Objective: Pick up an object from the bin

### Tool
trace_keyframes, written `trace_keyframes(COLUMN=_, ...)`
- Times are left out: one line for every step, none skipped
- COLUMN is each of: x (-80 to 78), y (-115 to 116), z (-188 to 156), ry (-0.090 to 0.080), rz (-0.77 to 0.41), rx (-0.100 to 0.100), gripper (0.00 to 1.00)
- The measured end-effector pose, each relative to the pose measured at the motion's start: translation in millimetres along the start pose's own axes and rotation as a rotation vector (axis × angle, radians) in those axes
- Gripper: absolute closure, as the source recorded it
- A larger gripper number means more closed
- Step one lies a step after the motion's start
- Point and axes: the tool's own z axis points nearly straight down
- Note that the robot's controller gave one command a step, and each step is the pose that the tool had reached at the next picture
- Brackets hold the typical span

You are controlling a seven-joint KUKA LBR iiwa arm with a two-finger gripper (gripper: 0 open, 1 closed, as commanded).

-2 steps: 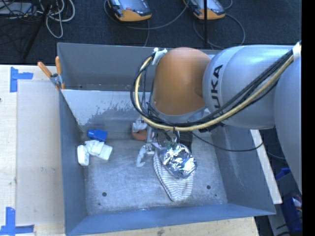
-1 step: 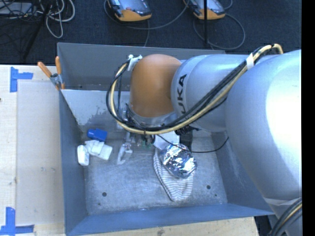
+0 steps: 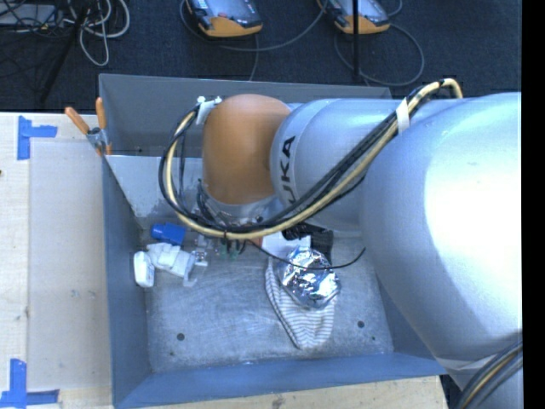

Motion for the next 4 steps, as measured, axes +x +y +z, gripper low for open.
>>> trace_keyframes(x=-1.5, y=29, z=-15, ry=-0.009, rz=0.101, rx=-0.004, gripper=0.0)
trace_keyframes(x=2.2, y=21, z=30, ry=-0.037, rz=0.193, rx=-0.022, gripper=0.0)
trace_keyframes(x=5.8, y=18, z=35, ry=-0.021, rz=0.193, rx=-0.009, gripper=1.0)
trace_keyframes(x=5.8, y=18, z=35, ry=-0.021, rz=0.193, rx=-0.009, gripper=1.0)
